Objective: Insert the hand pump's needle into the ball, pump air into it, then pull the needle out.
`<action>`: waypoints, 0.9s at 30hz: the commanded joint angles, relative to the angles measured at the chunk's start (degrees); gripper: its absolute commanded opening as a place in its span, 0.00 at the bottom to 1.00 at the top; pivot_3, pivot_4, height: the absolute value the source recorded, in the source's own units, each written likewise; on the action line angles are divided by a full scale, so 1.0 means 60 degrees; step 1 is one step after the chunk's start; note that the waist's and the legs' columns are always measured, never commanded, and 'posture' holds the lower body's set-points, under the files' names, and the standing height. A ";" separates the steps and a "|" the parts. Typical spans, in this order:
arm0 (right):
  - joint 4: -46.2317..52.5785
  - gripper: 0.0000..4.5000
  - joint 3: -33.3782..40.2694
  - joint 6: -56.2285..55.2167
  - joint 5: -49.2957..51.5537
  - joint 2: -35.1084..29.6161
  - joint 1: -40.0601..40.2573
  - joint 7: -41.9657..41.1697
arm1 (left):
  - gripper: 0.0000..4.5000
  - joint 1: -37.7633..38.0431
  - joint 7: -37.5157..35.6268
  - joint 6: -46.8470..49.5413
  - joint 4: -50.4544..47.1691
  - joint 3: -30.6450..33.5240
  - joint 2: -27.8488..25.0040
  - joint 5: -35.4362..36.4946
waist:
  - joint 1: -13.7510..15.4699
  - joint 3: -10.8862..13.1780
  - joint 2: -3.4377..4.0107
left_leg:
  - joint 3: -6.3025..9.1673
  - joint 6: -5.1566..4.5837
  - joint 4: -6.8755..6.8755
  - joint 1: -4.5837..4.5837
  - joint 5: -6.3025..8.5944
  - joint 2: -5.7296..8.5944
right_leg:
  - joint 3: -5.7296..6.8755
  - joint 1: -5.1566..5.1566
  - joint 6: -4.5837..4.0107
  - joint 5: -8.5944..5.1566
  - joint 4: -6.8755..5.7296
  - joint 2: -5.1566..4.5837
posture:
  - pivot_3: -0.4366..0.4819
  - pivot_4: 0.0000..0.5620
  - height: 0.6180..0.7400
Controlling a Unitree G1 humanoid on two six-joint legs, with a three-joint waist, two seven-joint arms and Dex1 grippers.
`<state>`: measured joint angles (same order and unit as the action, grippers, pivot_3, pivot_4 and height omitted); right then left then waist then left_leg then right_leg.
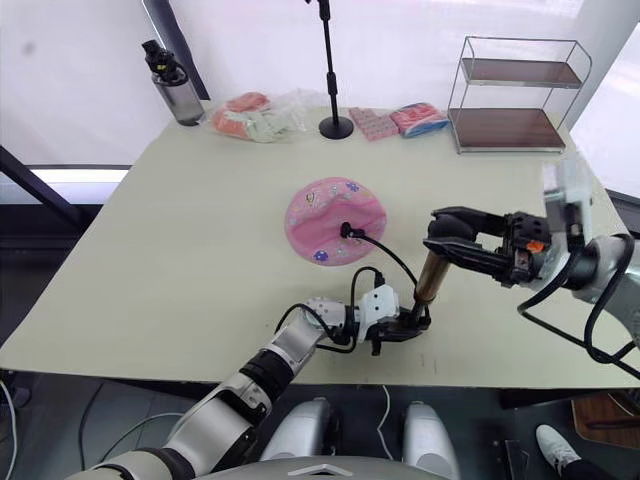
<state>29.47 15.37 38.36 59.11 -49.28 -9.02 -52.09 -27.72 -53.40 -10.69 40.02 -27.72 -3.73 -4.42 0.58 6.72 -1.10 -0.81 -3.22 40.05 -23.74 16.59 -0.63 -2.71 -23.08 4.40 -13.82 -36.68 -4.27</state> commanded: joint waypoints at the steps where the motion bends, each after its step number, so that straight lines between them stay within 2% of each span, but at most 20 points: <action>1: 0.0051 0.38 -0.0681 -0.0225 -0.0915 0.0200 0.0626 -0.0054 | 0.25 0.0249 0.0058 0.0162 0.0893 -0.0255 -0.0194 -0.0552 | 0.0010 -0.0002 -0.0001 | 0.0004 0.0000 0.0000 0.0000 0.0000 0.0000 | 0.0004 0.0000 0.0000 0.0000 0.0003 0.0000 | 0.48 0.27 0.96; 11: -0.1026 0.38 -0.2270 -0.2028 -0.3142 0.1294 0.1513 -0.0383 | 0.25 0.0129 0.0089 -0.0311 0.1262 -0.0167 -0.0145 -0.0531 | 0.0010 -0.0019 0.0001 | 0.0009 0.0002 -0.0004 0.0002 0.0001 0.0000 | 0.0010 0.0000 -0.0001 0.0000 0.0011 -0.0002 | 0.48 0.27 0.96; 20: -0.2324 0.38 -0.3140 -0.3557 -0.4828 0.1700 0.1802 -0.0629 | 0.25 0.0098 -0.0087 -0.0525 0.1419 -0.0081 -0.0117 -0.0417 | 0.0004 -0.0122 0.0000 | 0.0008 0.0003 -0.0016 0.0008 0.0001 0.0001 | 0.0012 0.0002 -0.0003 -0.0002 0.0019 -0.0003 | 0.48 0.27 0.96; 23: -0.2344 0.38 -0.3084 -0.3656 -0.4759 0.1779 0.1772 -0.0547 | 0.25 0.0077 -0.0122 -0.0591 0.1476 -0.0058 -0.0103 -0.0395 | -0.0003 -0.0190 -0.0028 | 0.0008 0.0003 -0.0052 0.0034 0.0001 0.0001 | 0.0012 0.0023 -0.0011 -0.0004 0.0042 -0.0003 | 0.48 0.27 0.96; 26: -0.2029 0.38 -0.2615 -0.3373 -0.4186 0.1749 0.1521 -0.0363 | 0.25 0.0068 -0.0166 -0.0611 0.1525 -0.0040 -0.0079 -0.0369 | -0.0028 -0.0189 -0.0024 | -0.0004 0.0015 -0.0167 0.0175 0.0007 0.0000 | 0.0016 0.0159 -0.0025 0.0000 0.0137 -0.0015 | 0.48 0.27 0.96; 27: -0.1921 0.38 -0.2470 -0.3261 -0.4012 0.1727 0.1456 -0.0319 | 0.25 0.0071 -0.0181 -0.0613 0.1533 -0.0038 -0.0076 -0.0367 | -0.0028 -0.0186 -0.0021 | -0.0002 0.0016 -0.0169 0.0180 0.0007 -0.0001 | 0.0021 0.0163 -0.0031 -0.0004 0.0138 -0.0016 | 0.48 0.27 0.96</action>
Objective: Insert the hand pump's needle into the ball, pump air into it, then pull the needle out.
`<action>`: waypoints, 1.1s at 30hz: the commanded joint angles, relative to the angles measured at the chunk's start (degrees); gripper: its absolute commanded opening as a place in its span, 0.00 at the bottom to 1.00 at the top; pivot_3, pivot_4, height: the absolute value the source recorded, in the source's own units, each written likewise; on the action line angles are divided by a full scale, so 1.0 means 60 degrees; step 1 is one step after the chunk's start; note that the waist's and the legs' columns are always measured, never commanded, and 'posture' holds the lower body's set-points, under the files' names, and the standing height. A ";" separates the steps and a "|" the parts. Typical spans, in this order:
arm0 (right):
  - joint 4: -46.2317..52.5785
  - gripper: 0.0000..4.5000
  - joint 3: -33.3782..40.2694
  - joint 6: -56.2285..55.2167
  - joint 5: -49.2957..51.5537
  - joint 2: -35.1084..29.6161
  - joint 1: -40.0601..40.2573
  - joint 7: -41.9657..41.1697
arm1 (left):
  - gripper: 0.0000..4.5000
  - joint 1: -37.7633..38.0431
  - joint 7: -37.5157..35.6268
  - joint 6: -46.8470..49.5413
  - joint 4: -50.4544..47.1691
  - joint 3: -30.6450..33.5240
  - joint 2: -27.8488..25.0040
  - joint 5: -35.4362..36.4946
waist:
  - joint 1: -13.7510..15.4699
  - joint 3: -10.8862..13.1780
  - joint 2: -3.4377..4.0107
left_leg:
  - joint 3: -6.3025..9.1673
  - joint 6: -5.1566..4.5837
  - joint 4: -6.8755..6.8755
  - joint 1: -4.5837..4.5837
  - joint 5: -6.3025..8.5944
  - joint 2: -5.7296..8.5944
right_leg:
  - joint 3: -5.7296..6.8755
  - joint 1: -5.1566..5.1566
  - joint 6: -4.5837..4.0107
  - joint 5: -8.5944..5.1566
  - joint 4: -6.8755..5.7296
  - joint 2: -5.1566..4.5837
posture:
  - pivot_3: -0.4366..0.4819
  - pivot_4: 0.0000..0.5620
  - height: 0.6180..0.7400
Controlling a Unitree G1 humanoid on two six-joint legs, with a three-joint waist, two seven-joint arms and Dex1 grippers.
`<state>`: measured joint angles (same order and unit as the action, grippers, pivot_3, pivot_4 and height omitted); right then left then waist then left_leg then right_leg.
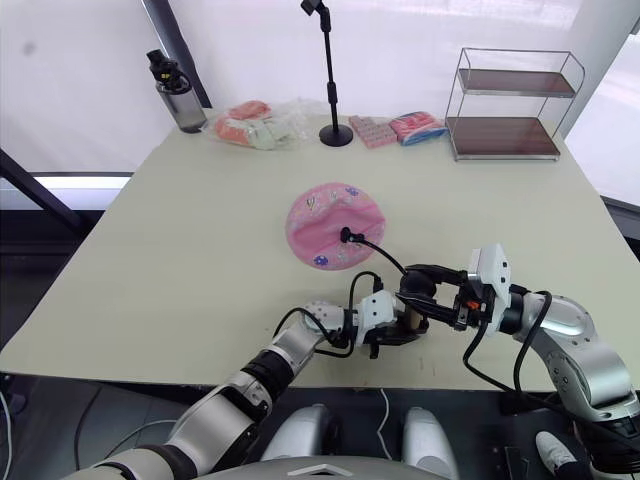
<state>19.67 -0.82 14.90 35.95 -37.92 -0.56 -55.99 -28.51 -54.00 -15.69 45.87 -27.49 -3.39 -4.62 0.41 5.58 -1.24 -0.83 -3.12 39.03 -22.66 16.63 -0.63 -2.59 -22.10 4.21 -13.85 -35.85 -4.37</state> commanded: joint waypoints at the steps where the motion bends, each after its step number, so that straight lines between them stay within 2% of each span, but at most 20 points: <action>1: -0.0162 0.38 0.0387 0.0792 0.0030 -0.0209 -0.0038 0.0369 | 0.25 0.0203 -0.0091 0.0230 0.0566 -0.0075 -0.0131 -0.0336 | 0.0002 0.0006 0.0006 | 0.0002 -0.0001 -0.0003 -0.0005 -0.0001 -0.0001 | 0.0006 -0.0001 -0.0001 -0.0001 0.0003 -0.0003 | 0.48 0.27 0.96; 4: 0.0472 0.38 0.1061 0.1472 0.0924 -0.0490 -0.0471 0.0462 | 0.25 0.0193 -0.0187 0.0345 0.0604 -0.0100 -0.0141 -0.0368 | 0.0017 0.0044 0.0037 | -0.0004 -0.0005 -0.0003 -0.0012 -0.0003 -0.0001 | 0.0024 -0.0004 -0.0001 0.0000 0.0006 -0.0023 | 0.48 0.27 0.96; 6: 0.0818 0.38 0.1487 0.1946 0.1592 -0.0652 -0.0774 0.0618 | 0.25 0.0192 -0.0236 0.0405 0.0621 -0.0114 -0.0150 -0.0394 | 0.0039 0.0069 0.0052 | -0.0047 -0.0011 -0.0003 -0.0026 -0.0006 0.0000 | 0.0177 -0.0030 0.0001 0.0002 0.0005 -0.0158 | 0.48 0.27 0.96; 9: 0.1218 0.38 0.2152 0.2583 0.2495 -0.1003 -0.1210 0.0766 | 0.25 0.0203 -0.0282 0.0451 0.0625 -0.0105 -0.0151 -0.0411 | 0.0064 0.0111 0.0093 | -0.0053 -0.0016 -0.0003 -0.0056 -0.0007 0.0000 | 0.0290 -0.0061 0.0002 0.0003 0.0005 -0.0226 | 0.48 0.27 0.96; 21: 0.1268 0.38 0.4182 0.4226 0.5166 -0.2408 -0.2802 0.1046 | 0.25 0.0239 -0.0368 0.0474 0.0620 -0.0112 -0.0181 -0.0455 | 0.0067 0.0208 0.0090 | -0.0046 -0.0020 -0.0004 -0.0086 -0.0009 0.0006 | 0.0323 -0.0080 0.0003 0.0003 0.0006 -0.0230 | 0.48 0.27 0.96; 27: 0.0676 0.38 0.4520 0.4927 0.6215 -0.3041 -0.3935 0.1295 | 0.25 0.0242 -0.0402 0.0452 0.0629 -0.0093 -0.0208 -0.0467 | 0.0071 0.0247 0.0083 | -0.0045 -0.0021 -0.0002 -0.0097 -0.0010 0.0008 | 0.0324 -0.0081 0.0004 0.0004 0.0006 -0.0230 | 0.48 0.27 0.96; 33: 0.0252 0.38 0.4573 0.5115 0.6218 -0.3085 -0.4198 0.1090 | 0.25 0.0281 -0.0409 0.0463 0.0592 -0.0079 -0.0213 -0.0472 | 0.0069 0.0258 0.0078 | -0.0035 -0.0022 0.0010 -0.0165 -0.0010 0.0008 | 0.0337 -0.0138 0.0004 0.0004 0.0007 -0.0231 | 0.48 0.27 0.96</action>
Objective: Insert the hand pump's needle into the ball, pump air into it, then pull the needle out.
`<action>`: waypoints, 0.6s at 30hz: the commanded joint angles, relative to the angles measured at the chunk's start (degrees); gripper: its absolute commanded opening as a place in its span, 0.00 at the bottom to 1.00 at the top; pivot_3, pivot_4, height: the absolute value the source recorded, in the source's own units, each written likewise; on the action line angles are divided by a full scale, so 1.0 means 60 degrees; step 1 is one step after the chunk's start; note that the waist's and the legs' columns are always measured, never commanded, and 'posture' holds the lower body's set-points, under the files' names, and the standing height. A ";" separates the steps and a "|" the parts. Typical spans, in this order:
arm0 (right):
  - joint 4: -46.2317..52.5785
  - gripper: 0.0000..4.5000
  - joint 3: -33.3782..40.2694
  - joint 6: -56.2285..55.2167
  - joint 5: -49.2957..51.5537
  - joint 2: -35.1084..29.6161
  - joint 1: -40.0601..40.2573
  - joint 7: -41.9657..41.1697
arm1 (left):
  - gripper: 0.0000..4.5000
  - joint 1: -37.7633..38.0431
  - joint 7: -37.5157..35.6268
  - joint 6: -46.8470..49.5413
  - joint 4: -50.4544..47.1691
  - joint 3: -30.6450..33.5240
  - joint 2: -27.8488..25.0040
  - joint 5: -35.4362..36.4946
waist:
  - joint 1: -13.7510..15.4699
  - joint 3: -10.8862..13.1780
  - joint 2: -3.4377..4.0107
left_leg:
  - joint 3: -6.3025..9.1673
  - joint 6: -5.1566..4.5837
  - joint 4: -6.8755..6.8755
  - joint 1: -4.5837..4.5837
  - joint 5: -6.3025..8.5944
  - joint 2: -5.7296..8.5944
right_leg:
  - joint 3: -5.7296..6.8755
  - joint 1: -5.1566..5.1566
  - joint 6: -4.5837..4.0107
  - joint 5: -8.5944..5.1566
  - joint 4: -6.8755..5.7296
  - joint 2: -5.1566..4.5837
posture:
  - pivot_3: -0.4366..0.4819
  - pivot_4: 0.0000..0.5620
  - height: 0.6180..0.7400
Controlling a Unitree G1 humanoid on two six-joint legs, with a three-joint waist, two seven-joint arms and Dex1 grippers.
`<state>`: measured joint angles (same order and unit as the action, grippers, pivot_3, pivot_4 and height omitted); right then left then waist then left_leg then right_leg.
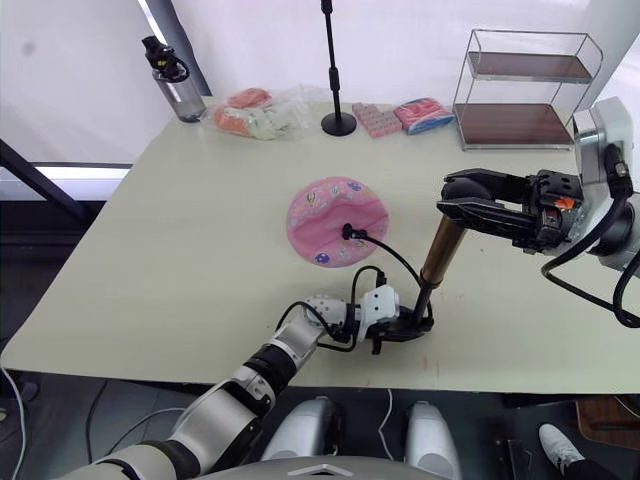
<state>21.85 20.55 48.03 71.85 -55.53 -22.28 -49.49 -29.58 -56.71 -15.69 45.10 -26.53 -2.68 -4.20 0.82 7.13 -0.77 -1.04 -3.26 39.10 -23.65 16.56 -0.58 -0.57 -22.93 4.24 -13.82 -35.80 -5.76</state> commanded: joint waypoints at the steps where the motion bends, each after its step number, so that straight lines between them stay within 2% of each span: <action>1: -0.0128 0.38 0.0988 -0.0378 0.0324 -0.0072 -0.0620 0.0070 | 0.25 0.0466 0.0048 0.0471 0.0713 -0.0236 -0.0334 -0.0541 | 0.0001 0.0000 0.0000 | 0.0000 0.0000 0.0001 -0.0006 0.0000 0.0000 | 0.0002 -0.0005 0.0000 0.0000 0.0000 0.0000 | 0.48 0.27 0.96; 7: 0.0483 0.38 0.0211 -0.0573 -0.0935 0.0134 0.0762 -0.0505 | 0.25 0.0488 0.0080 0.0507 0.0683 -0.0217 -0.0329 -0.0528 | 0.0003 -0.0011 -0.0003 | 0.0006 0.0000 0.0001 -0.0011 0.0000 0.0000 | 0.0009 -0.0016 0.0001 0.0000 -0.0002 0.0001 | 0.48 0.27 0.96; 10: 0.0625 0.38 -0.0576 -0.1233 -0.2289 0.0103 0.1707 -0.0989 | 0.25 0.0509 0.0087 0.0524 0.0646 -0.0225 -0.0319 -0.0526 | -0.0006 -0.0025 -0.0010 | 0.0013 0.0000 0.0000 0.0010 0.0000 0.0000 | 0.0018 0.0017 0.0001 0.0000 0.0002 0.0003 | 0.48 0.27 0.96; 15: 0.0192 0.38 -0.1843 -0.2350 -0.3895 0.0628 0.2623 -0.1132 | 0.25 0.0508 0.0116 0.0528 0.0645 -0.0235 -0.0295 -0.0537 | -0.0038 -0.0048 -0.0062 | 0.0016 0.0003 -0.0011 0.0154 0.0003 -0.0002 | 0.0013 0.0140 0.0000 -0.0004 0.0004 0.0005 | 0.48 0.27 0.96; 18: -0.0131 0.38 -0.2384 -0.2779 -0.4515 0.0932 0.3014 -0.1148 | 0.25 0.0518 0.0149 0.0535 0.0627 -0.0223 -0.0302 -0.0539 | -0.0038 -0.0061 -0.0068 | 0.0025 0.0004 -0.0013 0.0157 0.0004 -0.0005 | 0.0015 0.0144 -0.0001 -0.0004 0.0005 0.0004 | 0.48 0.27 0.96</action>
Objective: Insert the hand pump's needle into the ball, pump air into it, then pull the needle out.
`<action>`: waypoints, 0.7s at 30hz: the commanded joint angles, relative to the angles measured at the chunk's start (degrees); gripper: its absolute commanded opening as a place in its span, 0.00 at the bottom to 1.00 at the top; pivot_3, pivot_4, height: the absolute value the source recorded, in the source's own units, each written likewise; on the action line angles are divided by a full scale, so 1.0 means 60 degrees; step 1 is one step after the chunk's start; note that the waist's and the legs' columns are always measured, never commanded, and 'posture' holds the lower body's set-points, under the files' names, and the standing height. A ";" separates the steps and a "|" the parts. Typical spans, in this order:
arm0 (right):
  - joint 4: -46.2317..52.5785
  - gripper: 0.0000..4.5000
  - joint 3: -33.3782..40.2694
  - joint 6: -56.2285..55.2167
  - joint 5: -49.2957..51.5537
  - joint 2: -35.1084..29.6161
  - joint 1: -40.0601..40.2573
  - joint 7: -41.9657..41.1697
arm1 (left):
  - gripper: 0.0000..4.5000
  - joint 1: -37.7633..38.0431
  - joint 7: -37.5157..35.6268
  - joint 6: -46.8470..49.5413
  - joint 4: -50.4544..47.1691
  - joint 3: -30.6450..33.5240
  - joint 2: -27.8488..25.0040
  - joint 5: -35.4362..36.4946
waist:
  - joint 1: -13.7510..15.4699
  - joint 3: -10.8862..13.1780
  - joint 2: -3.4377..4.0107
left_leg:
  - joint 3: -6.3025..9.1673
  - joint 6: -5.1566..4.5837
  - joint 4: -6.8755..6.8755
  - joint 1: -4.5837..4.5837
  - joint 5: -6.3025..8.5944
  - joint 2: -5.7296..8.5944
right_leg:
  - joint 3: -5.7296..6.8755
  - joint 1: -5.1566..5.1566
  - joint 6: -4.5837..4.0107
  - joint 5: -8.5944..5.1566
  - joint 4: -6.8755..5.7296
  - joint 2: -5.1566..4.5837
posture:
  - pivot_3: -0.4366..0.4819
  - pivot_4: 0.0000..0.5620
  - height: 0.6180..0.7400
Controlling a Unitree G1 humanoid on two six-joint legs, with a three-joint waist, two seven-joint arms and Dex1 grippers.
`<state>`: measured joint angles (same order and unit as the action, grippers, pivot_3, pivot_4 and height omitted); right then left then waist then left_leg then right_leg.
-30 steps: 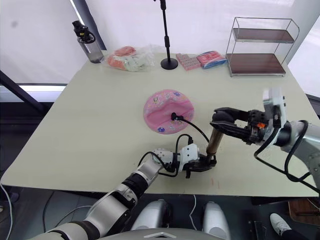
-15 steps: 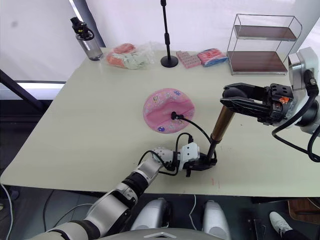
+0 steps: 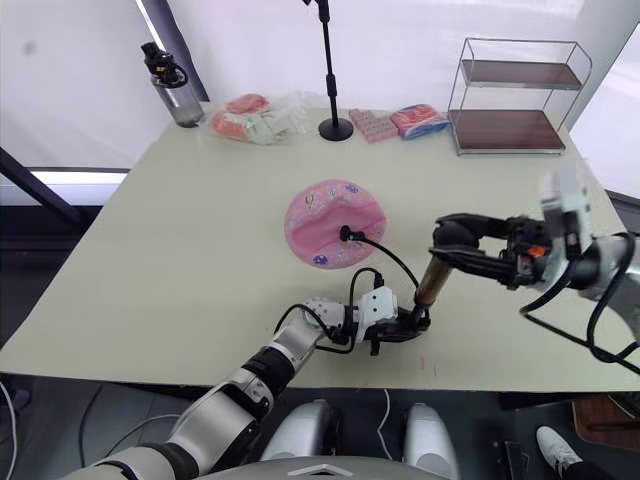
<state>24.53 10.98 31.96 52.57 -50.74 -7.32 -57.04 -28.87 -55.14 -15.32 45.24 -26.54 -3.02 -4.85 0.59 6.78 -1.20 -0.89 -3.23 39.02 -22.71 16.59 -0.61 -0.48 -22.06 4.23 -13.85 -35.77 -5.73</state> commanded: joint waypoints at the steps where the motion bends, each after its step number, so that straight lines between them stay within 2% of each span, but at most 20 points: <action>1: -0.0645 0.38 -0.0848 -0.0175 -0.1371 0.0210 0.0573 0.0126 | 0.25 0.0404 -0.0109 0.0477 0.0596 -0.0219 -0.0248 -0.0431 | 0.0002 -0.0005 0.0004 | -0.0001 0.0000 0.0000 0.0000 0.0000 0.0000 | -0.0001 0.0000 0.0000 0.0000 0.0002 0.0000 | 0.48 0.27 0.96; 7: -0.1354 0.38 -0.1813 -0.1315 -0.2902 0.0637 0.1341 0.0080 | 0.25 0.0462 -0.0111 0.0509 0.0512 -0.0227 -0.0283 -0.0426 | 0.0020 -0.0016 -0.0011 | 0.0001 0.0002 -0.0027 -0.0003 0.0001 0.0000 | 0.0001 -0.0001 -0.0001 0.0000 0.0031 -0.0008 | 0.48 0.27 0.96; 11: -0.1354 0.38 -0.1862 -0.1589 -0.3064 0.0830 0.1420 0.0180 | 0.25 0.0451 -0.0124 0.0502 0.0513 -0.0236 -0.0283 -0.0425 | 0.0018 -0.0056 -0.0027 | -0.0001 0.0002 -0.0059 0.0007 0.0001 0.0000 | 0.0002 0.0000 -0.0002 0.0000 0.0051 -0.0009 | 0.48 0.27 0.96; 17: -0.0576 0.38 -0.0894 -0.0992 -0.1725 0.0767 0.0862 0.0198 | 0.25 0.0455 -0.0151 0.0497 0.0501 -0.0249 -0.0293 -0.0435 | 0.0020 -0.0055 -0.0023 | -0.0001 0.0003 -0.0068 0.0004 0.0001 0.0000 | 0.0001 -0.0001 -0.0002 0.0000 0.0065 -0.0010 | 0.48 0.27 0.96; 21: -0.0007 0.38 0.0024 -0.0020 -0.0392 0.0383 0.0121 0.0288 | 0.25 0.0479 -0.0171 0.0509 0.0470 -0.0268 -0.0303 -0.0440 | 0.0034 0.0016 0.0048 | -0.0003 0.0002 -0.0078 -0.0012 0.0001 0.0001 | 0.0002 -0.0014 -0.0002 0.0001 0.0077 -0.0014 | 0.48 0.27 0.96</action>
<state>21.95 5.78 29.70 46.15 -46.74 -4.33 -55.86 -28.38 -55.95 -15.32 44.20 -26.92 -2.96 -4.72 0.80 6.87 -0.92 -0.92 -3.22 38.54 -22.88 16.59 -0.60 -0.47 -22.23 4.22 -13.84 -35.30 -5.82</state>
